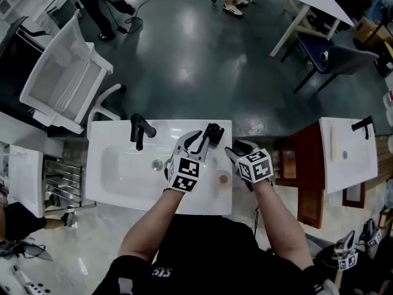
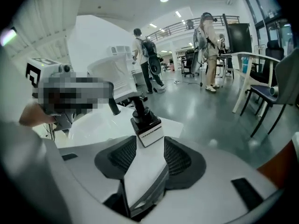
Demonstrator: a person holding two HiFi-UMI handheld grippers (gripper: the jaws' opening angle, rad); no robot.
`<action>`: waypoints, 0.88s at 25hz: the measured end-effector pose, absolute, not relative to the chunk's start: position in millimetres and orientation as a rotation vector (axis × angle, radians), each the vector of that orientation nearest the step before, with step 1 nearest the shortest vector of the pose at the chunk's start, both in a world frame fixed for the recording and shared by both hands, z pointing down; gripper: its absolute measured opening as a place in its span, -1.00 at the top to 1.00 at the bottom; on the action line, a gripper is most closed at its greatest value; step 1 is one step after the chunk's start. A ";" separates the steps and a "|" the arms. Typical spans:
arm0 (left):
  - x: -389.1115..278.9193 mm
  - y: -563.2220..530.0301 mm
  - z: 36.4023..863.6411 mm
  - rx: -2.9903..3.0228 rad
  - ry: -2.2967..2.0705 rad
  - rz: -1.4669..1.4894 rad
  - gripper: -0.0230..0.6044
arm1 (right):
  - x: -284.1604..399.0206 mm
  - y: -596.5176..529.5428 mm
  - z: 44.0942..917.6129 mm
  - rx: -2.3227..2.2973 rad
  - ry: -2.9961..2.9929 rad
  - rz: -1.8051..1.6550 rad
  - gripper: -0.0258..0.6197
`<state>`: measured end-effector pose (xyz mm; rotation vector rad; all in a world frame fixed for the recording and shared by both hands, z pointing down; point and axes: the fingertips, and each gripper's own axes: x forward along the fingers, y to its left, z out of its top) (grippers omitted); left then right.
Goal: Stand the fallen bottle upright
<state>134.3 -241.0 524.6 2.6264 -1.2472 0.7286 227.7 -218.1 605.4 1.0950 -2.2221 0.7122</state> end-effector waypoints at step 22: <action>43.0 -179.2 402.9 2.515 -1.366 0.411 0.76 | 217.4 -158.9 428.8 1.233 -2.647 0.438 0.88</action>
